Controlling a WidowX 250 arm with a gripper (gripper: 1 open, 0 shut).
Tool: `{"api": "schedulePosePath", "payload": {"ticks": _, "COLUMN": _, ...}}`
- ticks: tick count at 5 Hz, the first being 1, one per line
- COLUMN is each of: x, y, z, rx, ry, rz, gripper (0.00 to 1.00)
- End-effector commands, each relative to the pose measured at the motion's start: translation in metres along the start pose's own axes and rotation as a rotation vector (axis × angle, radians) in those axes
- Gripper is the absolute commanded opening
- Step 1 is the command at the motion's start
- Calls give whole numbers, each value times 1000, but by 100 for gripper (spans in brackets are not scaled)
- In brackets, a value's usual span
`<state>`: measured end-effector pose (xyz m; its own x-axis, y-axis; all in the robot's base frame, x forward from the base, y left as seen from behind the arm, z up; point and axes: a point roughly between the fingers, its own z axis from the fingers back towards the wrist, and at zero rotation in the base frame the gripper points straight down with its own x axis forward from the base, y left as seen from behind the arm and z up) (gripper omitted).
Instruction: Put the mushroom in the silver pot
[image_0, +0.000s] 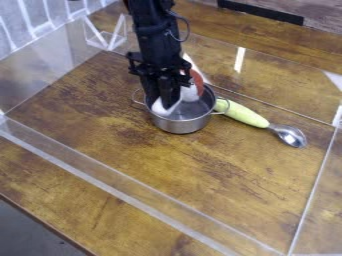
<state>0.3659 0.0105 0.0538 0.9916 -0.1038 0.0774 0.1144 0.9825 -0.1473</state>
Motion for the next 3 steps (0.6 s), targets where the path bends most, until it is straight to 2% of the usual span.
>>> {"api": "schedulePosePath", "payload": {"ticks": 1, "x": 15, "y": 11, "z": 25, "rx": 8, "ry": -62, "rz": 17, "gripper": 100}}
{"api": "schedulePosePath", "payload": {"ticks": 3, "x": -2, "y": 20, "z": 7, "rx": -8, "ry": -73, "rz": 78, "gripper": 100}}
